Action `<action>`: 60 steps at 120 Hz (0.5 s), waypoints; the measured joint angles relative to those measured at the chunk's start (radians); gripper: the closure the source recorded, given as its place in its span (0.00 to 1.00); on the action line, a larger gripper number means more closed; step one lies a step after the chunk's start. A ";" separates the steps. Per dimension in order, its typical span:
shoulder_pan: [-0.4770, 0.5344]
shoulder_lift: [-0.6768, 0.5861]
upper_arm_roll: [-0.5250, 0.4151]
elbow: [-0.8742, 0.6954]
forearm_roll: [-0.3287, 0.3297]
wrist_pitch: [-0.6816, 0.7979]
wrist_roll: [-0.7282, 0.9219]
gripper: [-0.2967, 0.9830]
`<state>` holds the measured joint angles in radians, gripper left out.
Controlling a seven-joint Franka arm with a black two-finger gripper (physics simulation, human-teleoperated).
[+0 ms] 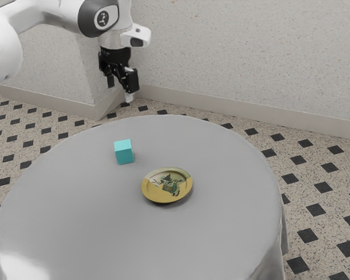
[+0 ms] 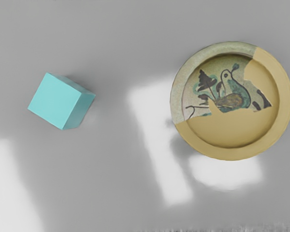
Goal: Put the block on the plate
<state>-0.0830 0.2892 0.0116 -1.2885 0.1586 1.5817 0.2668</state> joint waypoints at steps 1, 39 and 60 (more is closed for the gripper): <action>0.000 0.000 0.000 0.000 0.002 0.000 0.008 0.23; 0.094 0.152 0.058 -0.004 0.016 0.056 0.235 0.23; 0.164 0.249 0.055 -0.010 0.005 0.133 0.318 0.23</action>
<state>0.0809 0.5379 0.0661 -1.2984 0.1634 1.7148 0.5852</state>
